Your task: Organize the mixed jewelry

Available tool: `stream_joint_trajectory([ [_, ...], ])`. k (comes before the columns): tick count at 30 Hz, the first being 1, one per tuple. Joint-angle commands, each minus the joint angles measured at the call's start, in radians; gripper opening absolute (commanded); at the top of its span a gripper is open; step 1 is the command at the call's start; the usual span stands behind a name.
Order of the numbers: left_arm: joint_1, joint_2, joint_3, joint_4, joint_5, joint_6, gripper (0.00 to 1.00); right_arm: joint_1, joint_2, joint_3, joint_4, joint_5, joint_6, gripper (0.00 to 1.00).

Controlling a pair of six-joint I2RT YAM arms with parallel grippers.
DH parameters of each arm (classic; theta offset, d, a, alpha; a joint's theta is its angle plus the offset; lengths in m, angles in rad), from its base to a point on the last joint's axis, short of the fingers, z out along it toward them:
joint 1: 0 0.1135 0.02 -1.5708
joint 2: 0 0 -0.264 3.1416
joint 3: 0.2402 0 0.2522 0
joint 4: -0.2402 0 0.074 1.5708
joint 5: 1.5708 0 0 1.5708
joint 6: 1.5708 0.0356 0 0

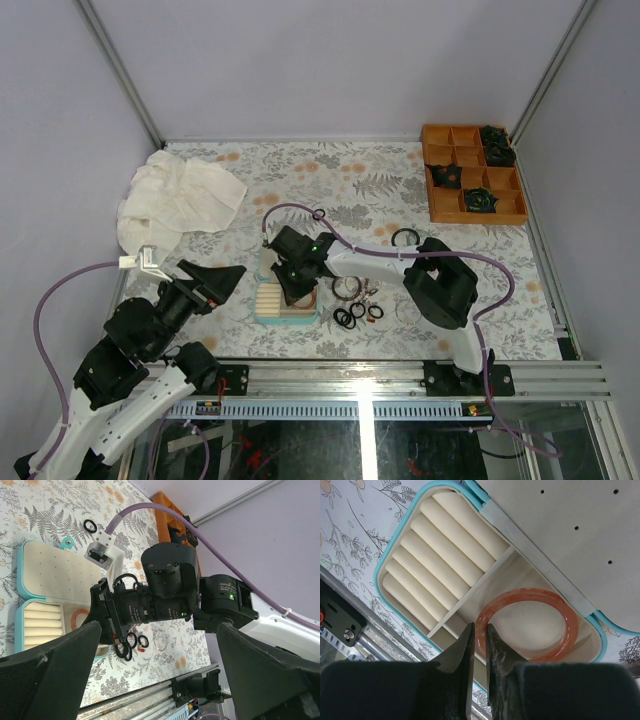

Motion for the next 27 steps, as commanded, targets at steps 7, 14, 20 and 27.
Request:
stream_joint_trajectory([
  [7, -0.003, -0.01, -0.004, 0.009, -0.024, -0.009, 1.0, 0.007, 0.002, 0.054, -0.007, 0.045, -0.016, 0.18],
  [14, -0.004, -0.002, -0.003, 0.011, -0.022, -0.011, 1.0, 0.008, -0.023, 0.053, -0.004, 0.044, -0.023, 0.3],
  [20, -0.003, 0.02, 0.003, -0.006, -0.03, -0.017, 1.0, 0.008, -0.065, 0.048, -0.01, 0.051, -0.032, 0.36],
  [27, -0.003, 0.083, 0.006, -0.015, -0.038, -0.017, 1.0, 0.009, -0.209, -0.037, -0.011, 0.1, -0.036, 0.36],
])
